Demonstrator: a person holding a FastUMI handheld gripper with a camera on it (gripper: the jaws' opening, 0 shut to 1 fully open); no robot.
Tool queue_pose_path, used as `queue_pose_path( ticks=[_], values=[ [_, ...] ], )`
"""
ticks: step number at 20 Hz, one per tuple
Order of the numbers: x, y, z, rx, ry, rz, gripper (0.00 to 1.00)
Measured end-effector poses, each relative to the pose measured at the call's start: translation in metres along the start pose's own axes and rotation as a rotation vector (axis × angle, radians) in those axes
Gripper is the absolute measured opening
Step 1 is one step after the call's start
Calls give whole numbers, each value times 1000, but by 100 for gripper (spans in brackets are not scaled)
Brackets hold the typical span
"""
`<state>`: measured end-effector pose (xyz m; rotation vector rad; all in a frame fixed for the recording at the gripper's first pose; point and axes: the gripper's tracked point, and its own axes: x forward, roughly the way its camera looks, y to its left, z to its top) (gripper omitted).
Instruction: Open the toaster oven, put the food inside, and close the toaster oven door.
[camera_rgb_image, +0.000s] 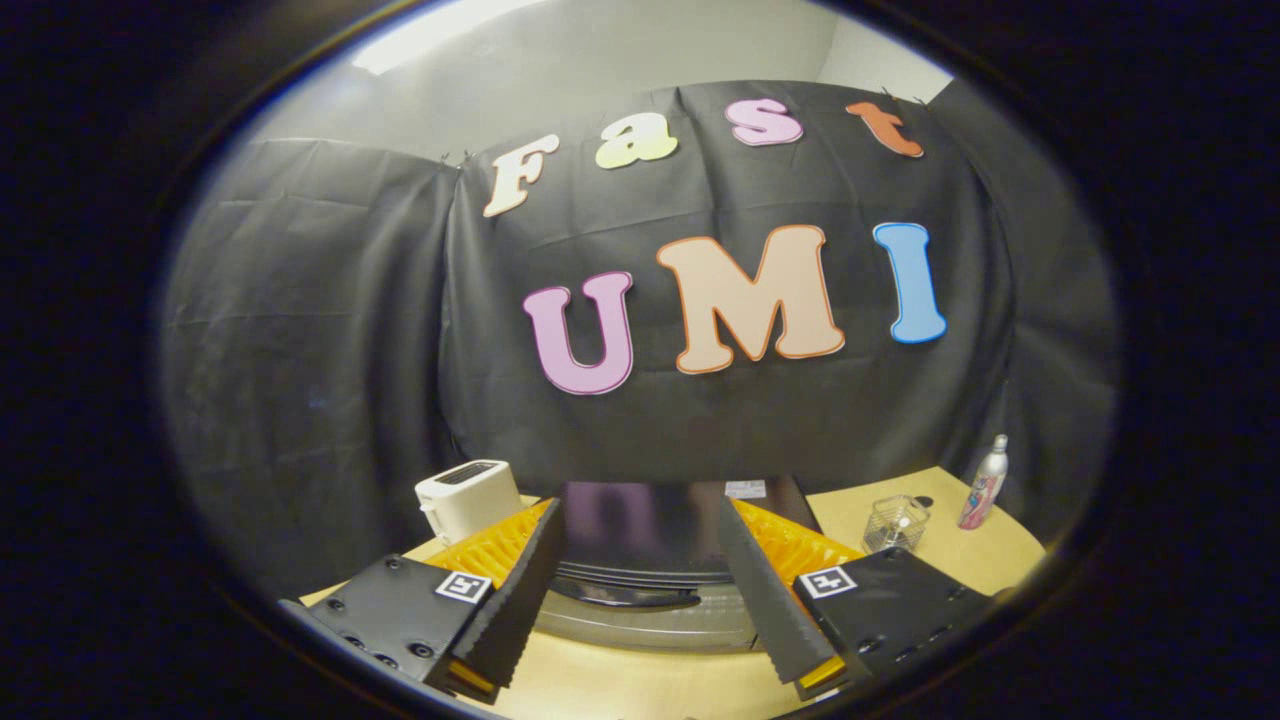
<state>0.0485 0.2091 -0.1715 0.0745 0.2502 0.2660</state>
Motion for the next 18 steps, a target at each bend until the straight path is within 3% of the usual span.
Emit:
queue_pose_path(
  ticks=[9, 18],
  values=[
    [43, 19, -60, -101, 39, -52, 96],
    [75, 19, -94, -97, 40, -74, 96]
  ],
)
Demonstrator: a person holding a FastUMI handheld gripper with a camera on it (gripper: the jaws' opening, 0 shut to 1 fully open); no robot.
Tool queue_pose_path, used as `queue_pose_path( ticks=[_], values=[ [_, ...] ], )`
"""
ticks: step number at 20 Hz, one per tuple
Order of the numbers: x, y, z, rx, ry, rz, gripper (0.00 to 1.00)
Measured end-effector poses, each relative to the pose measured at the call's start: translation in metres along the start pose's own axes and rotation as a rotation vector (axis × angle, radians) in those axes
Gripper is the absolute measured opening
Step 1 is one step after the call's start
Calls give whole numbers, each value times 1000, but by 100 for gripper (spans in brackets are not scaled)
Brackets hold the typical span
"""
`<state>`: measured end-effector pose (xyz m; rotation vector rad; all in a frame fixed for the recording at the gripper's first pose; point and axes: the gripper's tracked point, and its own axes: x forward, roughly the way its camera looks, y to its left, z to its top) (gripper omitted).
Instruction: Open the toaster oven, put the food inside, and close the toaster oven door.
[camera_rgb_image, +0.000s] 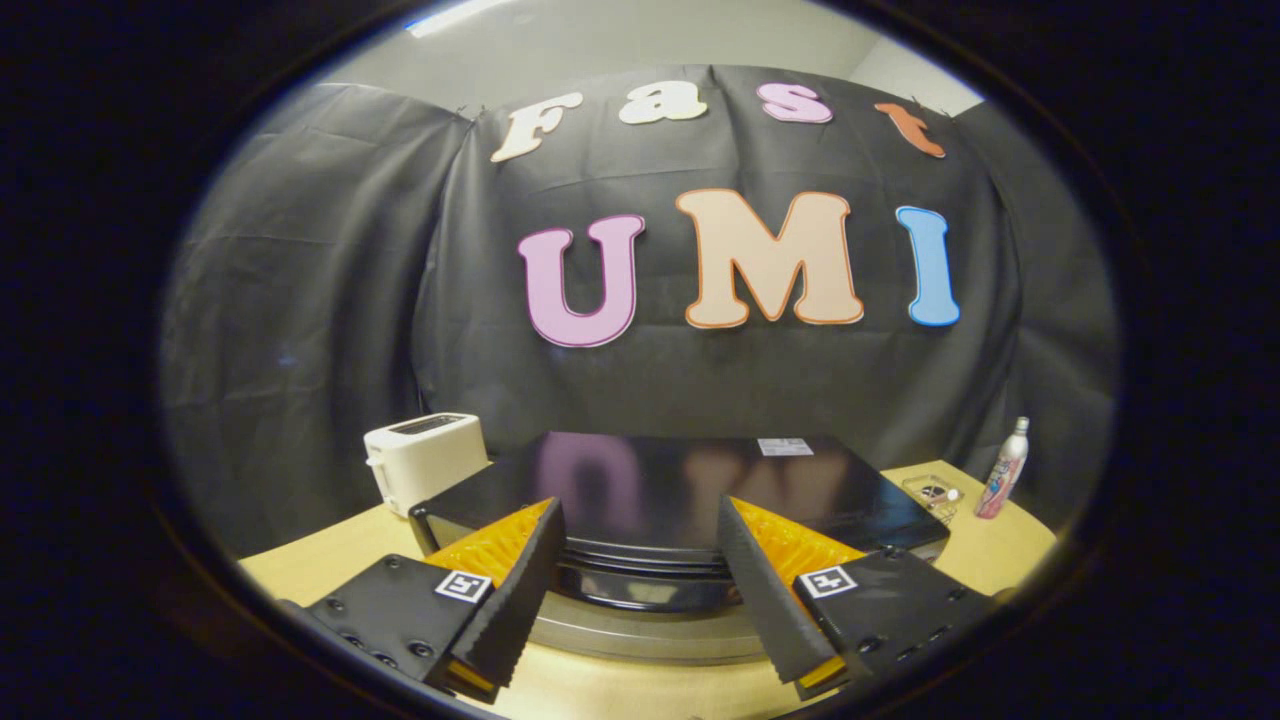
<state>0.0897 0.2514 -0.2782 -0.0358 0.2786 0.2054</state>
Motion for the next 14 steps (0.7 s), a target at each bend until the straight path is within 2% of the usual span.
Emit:
queue_pose_path(
  ticks=[8, 14],
  values=[
    [-7, 1, -1, 50, -90, 33, 96],
    [-41, 6, -5, 48, -95, 50, 95]
  ],
)
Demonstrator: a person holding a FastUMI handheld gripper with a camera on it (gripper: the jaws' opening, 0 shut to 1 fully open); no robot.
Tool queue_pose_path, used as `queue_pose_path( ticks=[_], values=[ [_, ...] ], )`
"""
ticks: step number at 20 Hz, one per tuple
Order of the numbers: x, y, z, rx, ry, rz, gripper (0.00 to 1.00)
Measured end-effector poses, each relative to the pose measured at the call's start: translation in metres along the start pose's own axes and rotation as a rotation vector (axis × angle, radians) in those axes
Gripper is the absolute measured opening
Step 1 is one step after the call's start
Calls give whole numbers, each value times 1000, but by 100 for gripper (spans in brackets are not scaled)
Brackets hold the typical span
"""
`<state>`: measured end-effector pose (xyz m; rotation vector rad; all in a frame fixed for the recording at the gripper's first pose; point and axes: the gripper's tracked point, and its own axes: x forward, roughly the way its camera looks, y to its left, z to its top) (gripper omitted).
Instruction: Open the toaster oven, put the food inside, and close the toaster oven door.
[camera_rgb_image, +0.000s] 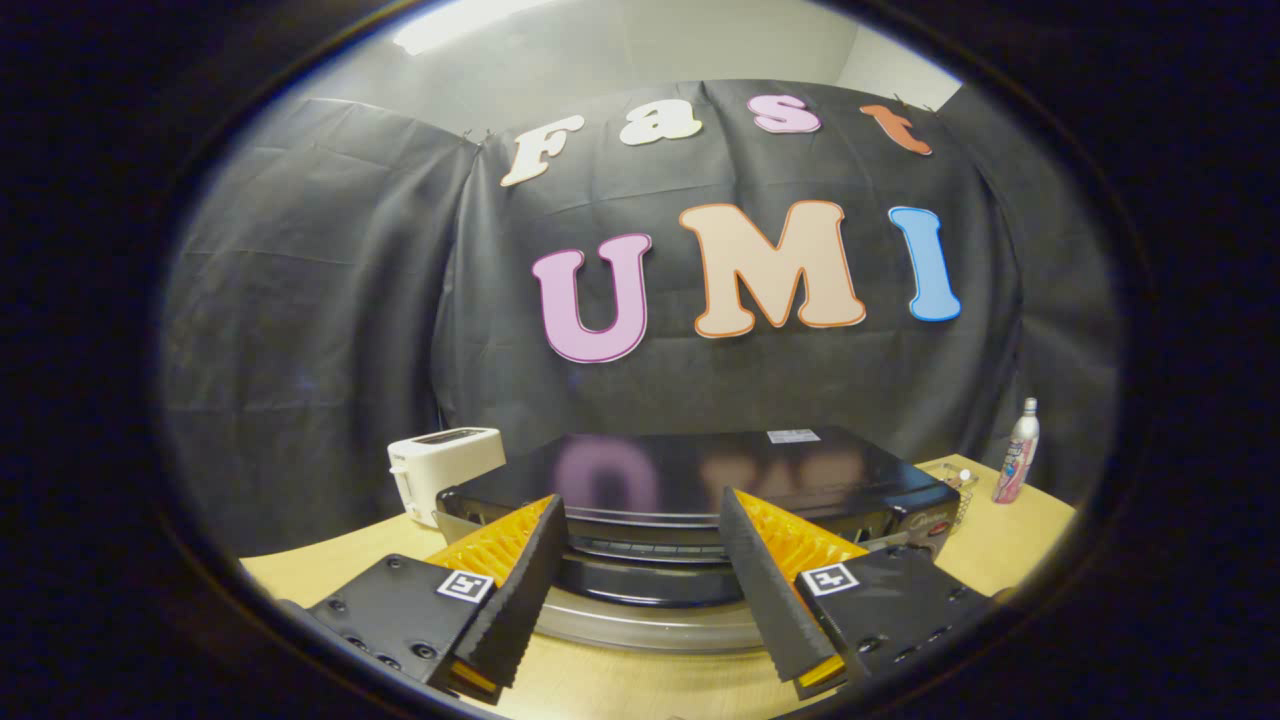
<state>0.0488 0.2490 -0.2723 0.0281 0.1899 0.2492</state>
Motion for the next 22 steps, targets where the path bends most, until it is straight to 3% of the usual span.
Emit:
queue_pose_path(
  ticks=[11, 22],
  values=[
    [-79, 11, -52, 29, 110, 90, 94],
    [-109, 7, -141, 99, 415, 78, 91]
  ],
)
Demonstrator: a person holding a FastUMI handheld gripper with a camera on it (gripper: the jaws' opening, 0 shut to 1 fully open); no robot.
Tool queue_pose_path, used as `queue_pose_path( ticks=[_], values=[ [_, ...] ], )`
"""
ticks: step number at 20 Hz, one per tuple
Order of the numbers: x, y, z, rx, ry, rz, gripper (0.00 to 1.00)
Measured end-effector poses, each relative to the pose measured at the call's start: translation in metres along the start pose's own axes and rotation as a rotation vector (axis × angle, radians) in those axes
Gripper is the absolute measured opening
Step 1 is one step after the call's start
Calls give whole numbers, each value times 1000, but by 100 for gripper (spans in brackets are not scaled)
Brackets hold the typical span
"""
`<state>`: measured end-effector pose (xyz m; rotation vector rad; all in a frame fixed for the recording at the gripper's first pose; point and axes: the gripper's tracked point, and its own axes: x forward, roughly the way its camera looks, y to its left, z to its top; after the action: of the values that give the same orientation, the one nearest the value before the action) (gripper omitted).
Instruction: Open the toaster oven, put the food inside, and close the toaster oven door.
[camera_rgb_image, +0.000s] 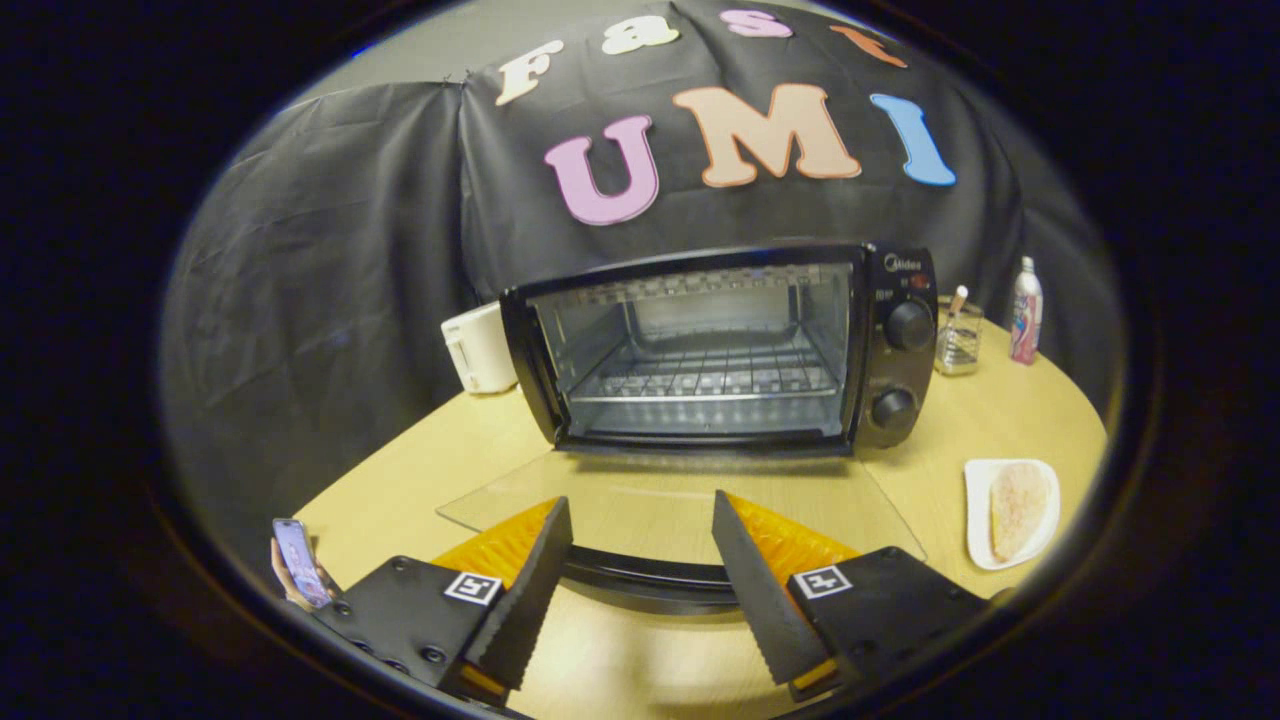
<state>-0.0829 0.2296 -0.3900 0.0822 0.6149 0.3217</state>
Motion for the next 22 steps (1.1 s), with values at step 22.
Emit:
queue_pose_path(
  ticks=[22],
  values=[
    [-51, -131, 41, 186, -121, -174, 87]
  ],
)
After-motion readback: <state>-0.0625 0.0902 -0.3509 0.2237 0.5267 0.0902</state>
